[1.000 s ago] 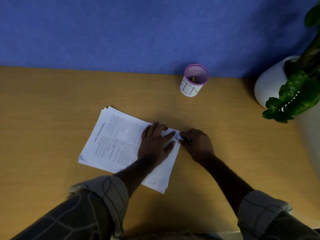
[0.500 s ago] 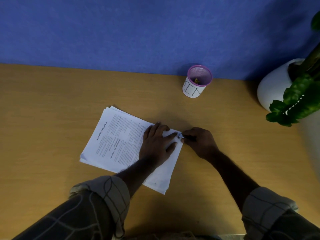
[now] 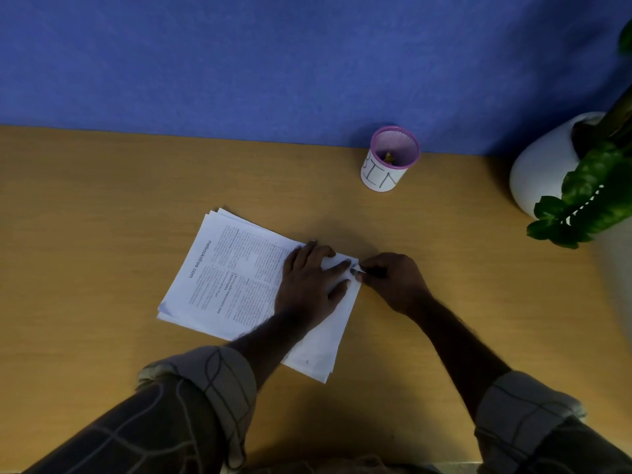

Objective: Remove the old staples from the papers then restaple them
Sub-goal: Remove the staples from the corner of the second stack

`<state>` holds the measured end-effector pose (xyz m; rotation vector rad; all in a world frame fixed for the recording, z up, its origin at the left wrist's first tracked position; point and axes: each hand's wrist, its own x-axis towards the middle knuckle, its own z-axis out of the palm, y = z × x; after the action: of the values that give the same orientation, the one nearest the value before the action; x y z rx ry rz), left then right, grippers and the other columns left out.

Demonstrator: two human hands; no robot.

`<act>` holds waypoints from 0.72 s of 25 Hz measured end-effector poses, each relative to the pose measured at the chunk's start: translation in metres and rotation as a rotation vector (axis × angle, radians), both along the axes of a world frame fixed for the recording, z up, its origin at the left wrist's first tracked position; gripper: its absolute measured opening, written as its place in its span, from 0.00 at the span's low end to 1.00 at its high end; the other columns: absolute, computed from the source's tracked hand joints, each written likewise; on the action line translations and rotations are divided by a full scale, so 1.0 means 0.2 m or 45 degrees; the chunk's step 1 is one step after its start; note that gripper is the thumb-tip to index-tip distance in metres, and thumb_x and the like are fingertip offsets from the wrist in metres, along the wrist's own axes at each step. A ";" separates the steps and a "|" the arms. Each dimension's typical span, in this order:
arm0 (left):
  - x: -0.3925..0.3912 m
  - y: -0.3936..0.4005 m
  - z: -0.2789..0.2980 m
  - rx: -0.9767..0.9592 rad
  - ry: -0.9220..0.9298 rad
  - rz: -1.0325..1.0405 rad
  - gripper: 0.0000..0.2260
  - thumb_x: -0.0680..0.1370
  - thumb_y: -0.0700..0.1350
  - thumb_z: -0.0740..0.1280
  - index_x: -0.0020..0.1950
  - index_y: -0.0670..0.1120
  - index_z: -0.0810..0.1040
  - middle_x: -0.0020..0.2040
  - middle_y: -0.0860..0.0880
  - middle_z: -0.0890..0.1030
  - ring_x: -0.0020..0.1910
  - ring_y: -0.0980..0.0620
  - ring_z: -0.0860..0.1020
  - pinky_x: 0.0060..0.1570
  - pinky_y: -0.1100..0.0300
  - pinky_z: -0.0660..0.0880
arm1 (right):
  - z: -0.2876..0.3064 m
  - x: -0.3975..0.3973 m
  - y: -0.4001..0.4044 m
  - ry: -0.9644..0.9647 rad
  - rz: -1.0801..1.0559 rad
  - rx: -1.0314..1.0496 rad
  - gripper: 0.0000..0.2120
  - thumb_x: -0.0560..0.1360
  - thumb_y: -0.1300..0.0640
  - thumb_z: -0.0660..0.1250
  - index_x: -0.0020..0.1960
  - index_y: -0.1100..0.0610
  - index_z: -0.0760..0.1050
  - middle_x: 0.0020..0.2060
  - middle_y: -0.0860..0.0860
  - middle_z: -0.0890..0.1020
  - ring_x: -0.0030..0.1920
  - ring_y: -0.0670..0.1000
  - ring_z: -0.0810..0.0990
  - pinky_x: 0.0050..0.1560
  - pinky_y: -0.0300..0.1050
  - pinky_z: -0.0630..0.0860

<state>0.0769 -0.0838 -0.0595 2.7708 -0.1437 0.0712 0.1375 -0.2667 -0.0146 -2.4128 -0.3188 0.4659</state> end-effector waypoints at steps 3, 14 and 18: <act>0.00 0.00 -0.01 -0.001 0.000 -0.001 0.18 0.79 0.58 0.61 0.67 0.57 0.76 0.68 0.48 0.74 0.74 0.44 0.65 0.75 0.44 0.60 | 0.00 -0.01 0.02 -0.006 -0.035 -0.012 0.09 0.74 0.52 0.72 0.52 0.56 0.83 0.44 0.49 0.83 0.44 0.48 0.80 0.46 0.44 0.76; 0.00 0.00 -0.03 0.005 -0.037 -0.004 0.16 0.78 0.58 0.63 0.65 0.58 0.78 0.66 0.47 0.75 0.73 0.43 0.66 0.73 0.43 0.63 | -0.02 -0.10 0.06 -0.464 0.082 -0.152 0.07 0.76 0.57 0.70 0.52 0.58 0.83 0.44 0.54 0.84 0.43 0.53 0.80 0.43 0.49 0.77; 0.00 0.00 -0.02 -0.031 -0.037 0.010 0.16 0.78 0.58 0.61 0.63 0.59 0.79 0.66 0.48 0.75 0.73 0.43 0.66 0.73 0.43 0.62 | -0.03 -0.14 0.06 -0.642 0.083 -0.248 0.07 0.74 0.60 0.72 0.52 0.60 0.83 0.44 0.56 0.85 0.44 0.58 0.82 0.42 0.50 0.77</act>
<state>0.0778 -0.0842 -0.0641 2.7473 -0.1389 0.1150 0.1094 -0.2545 -0.0215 -2.6949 -0.5928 -0.1009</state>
